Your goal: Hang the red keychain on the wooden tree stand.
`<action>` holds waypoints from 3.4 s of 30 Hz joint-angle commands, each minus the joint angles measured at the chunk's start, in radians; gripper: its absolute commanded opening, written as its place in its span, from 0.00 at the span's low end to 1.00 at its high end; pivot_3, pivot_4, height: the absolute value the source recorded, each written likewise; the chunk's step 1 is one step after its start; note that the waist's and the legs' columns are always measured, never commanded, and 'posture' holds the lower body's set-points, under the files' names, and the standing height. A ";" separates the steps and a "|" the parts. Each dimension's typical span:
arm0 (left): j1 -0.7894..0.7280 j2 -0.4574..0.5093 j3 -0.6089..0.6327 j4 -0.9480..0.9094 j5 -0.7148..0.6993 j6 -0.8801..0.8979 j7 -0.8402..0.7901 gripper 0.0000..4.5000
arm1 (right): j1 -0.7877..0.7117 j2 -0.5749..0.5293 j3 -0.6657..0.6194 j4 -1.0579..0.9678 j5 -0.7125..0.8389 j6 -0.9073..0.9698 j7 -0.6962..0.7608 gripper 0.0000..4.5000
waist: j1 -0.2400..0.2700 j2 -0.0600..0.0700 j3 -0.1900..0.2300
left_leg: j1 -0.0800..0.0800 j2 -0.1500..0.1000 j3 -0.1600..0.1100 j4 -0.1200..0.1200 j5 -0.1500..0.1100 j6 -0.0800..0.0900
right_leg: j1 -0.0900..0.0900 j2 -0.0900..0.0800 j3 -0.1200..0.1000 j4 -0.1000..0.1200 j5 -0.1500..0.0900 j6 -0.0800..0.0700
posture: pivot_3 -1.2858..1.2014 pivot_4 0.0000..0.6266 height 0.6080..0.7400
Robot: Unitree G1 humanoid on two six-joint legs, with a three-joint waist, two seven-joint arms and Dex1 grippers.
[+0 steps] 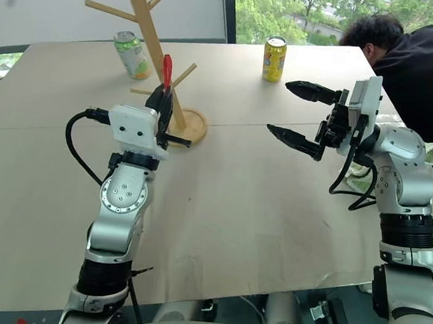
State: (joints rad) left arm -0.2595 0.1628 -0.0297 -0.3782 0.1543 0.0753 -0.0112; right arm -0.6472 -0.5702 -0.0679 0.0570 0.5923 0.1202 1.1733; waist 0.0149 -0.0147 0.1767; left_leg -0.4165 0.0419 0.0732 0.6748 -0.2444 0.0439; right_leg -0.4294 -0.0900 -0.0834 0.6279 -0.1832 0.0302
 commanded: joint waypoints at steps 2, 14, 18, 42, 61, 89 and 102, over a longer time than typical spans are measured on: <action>-0.019 -0.010 0.010 -0.007 0.022 -0.026 0.025 0.01 | -0.017 -0.005 -0.029 -0.018 0.007 -0.005 0.006 1.00 | 0.000 0.000 0.000 | 0.000 0.000 0.000 0.000 0.000 0.000 | 0.000 0.000 0.000 0.000 0.000 0.000 | 0.52 0.24 1.00; -0.008 -0.030 0.035 0.005 0.022 -0.015 0.042 0.01 | -0.003 -0.004 -0.026 -0.016 0.000 -0.011 0.011 1.00 | 0.000 0.000 0.000 | 0.000 0.000 0.000 0.000 0.000 0.000 | 0.000 0.000 0.000 0.000 0.000 0.000 | 0.52 0.24 1.00; -0.003 -0.037 0.043 0.018 0.022 -0.008 0.049 0.01 | 0.001 -0.003 -0.025 -0.018 -0.003 -0.012 0.012 1.00 | 0.000 0.000 0.000 | 0.000 0.000 0.000 0.000 0.000 0.000 | 0.000 0.000 0.000 0.000 0.000 0.000 | 0.52 0.24 1.00; 0.007 -0.050 0.022 0.025 0.020 -0.048 0.036 0.01 | 0.012 0.012 -0.030 -0.021 -0.013 -0.021 0.013 1.00 | 0.000 0.000 0.000 | 0.000 0.000 0.000 0.000 0.000 0.000 | 0.000 0.000 0.000 0.000 0.000 0.000 | 0.52 0.24 1.00; -0.006 -0.064 0.006 0.022 0.010 -0.070 0.015 0.01 | 0.027 0.011 -0.033 -0.035 -0.012 -0.017 0.005 1.00 | 0.000 0.000 0.000 | 0.000 0.000 0.000 0.000 0.000 0.000 | 0.000 0.000 0.000 0.000 0.000 0.000 | 0.52 0.24 1.00; -0.120 -0.050 0.014 0.116 0.162 0.116 0.076 0.01 | 0.033 0.013 -0.033 -0.046 -0.011 -0.016 -0.011 1.00 | 0.000 0.000 0.000 | 0.000 0.000 0.000 0.000 0.000 0.000 | 0.000 0.000 0.000 0.000 0.000 0.000 | 0.52 0.24 1.00; -0.163 -0.079 0.034 0.170 0.107 0.122 0.098 0.43 | 0.036 0.013 -0.033 -0.042 -0.014 -0.018 -0.012 1.00 | 0.000 0.000 0.000 | 0.000 0.000 0.000 0.000 0.000 0.000 | 0.000 0.000 0.000 0.000 0.000 0.000 | 0.52 0.24 1.00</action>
State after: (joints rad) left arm -0.4078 0.0860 0.0059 -0.1810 0.2689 0.2173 0.0814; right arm -0.6119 -0.5533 -0.0678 0.0446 0.5658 0.1089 1.1674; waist 0.0152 -0.0149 0.1768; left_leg -0.4165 0.0420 0.0730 0.6748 -0.2444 0.0438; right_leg -0.4294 -0.0896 -0.0835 0.6279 -0.1832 0.0302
